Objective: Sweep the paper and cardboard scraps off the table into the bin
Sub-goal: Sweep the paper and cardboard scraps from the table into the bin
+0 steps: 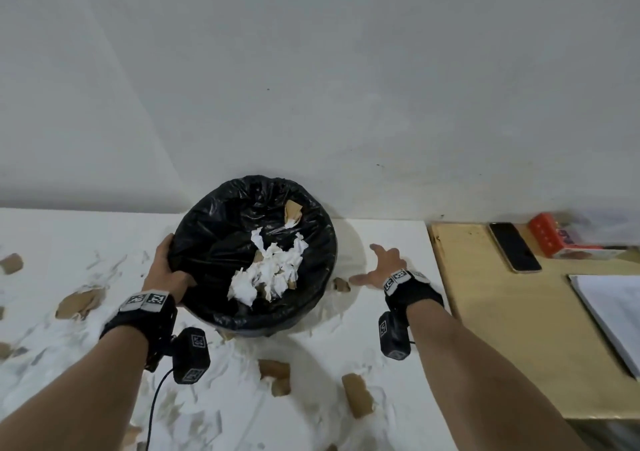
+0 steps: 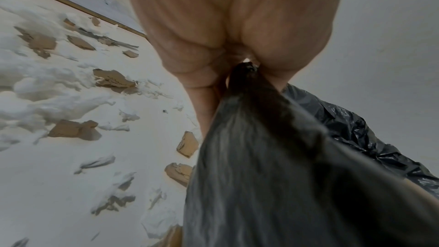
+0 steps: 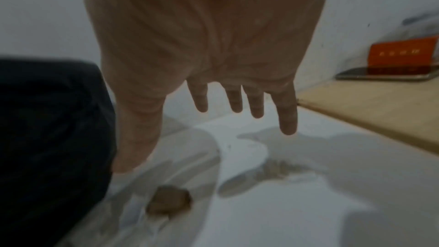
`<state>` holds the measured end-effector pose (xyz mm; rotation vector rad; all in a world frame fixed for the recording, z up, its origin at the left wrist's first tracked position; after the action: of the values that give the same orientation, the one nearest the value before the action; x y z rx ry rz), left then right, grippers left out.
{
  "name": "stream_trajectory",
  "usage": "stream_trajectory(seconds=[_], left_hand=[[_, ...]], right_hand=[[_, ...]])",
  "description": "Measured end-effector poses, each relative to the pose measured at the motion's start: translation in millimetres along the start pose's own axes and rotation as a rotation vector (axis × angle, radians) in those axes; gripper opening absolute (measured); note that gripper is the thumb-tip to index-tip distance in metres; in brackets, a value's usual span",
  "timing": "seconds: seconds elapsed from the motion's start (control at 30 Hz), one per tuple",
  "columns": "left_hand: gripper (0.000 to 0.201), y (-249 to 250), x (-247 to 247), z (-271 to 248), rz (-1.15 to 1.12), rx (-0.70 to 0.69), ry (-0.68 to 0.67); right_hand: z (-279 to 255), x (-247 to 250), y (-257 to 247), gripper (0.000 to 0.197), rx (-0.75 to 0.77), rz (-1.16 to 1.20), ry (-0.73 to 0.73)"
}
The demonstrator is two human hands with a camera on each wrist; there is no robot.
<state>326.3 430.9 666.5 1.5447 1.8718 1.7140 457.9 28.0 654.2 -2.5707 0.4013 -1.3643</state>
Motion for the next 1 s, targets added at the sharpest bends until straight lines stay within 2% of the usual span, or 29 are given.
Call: stream_trajectory(seconds=[0.1, 0.2, 0.27, 0.33, 0.4, 0.5, 0.57, 0.73, 0.83, 1.0], left_hand=[[0.103, -6.5, 1.4, 7.8, -0.004, 0.005, 0.015], [0.104, -10.8, 2.2, 13.6, -0.002, 0.002, 0.02], [0.103, -11.8, 2.4, 14.3, 0.006, 0.008, 0.027], [0.102, -11.0, 1.5, 11.1, -0.005, 0.013, 0.036], [0.102, -11.5, 0.1, 8.3, -0.022, 0.029, 0.032], [0.104, -14.4, -0.2, 4.6, -0.044, 0.039, 0.023], [0.104, -19.5, -0.5, 4.9, -0.04, 0.042, 0.011], [0.103, -20.8, 1.1, -0.6, -0.01, 0.042, -0.032], [0.103, -24.0, 5.2, 2.1, 0.017, 0.038, -0.045], [0.104, -14.5, 11.0, -14.6, 0.026, 0.006, -0.076]], right_hand=[[11.9, -40.9, 1.2, 0.116, 0.008, -0.081, -0.082], [24.7, -81.2, -15.1, 0.132, 0.095, -0.2, -0.181], [23.5, -100.4, -28.3, 0.13, 0.148, -0.341, -0.251], [16.6, -108.3, -36.7, 0.114, 0.211, -0.483, -0.217], [10.5, -108.0, -40.6, 0.09, 0.28, -0.523, -0.111], [6.2, -111.2, -37.7, 0.038, 0.363, -0.383, -0.003], [1.3, -111.3, -34.4, 0.008, 0.333, -0.254, 0.017], [-12.9, -106.6, -18.2, 0.024, 0.219, -0.094, 0.022], [-28.4, -76.6, -11.7, 0.03, 0.201, 0.04, 0.142], [-77.7, 16.9, -39.2, 0.033, 0.245, 0.219, 0.406]])
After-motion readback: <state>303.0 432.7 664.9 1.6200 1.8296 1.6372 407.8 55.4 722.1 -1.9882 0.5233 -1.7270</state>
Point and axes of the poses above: each hand's wrist, its own z-axis towards the middle knuckle, its own x-axis out of the back of the hand, y = z × x, the point moved 4 cm from there along z, towards the middle knuckle, and after that the axes turned 4 degrees about -z, right-handed, at the moved point
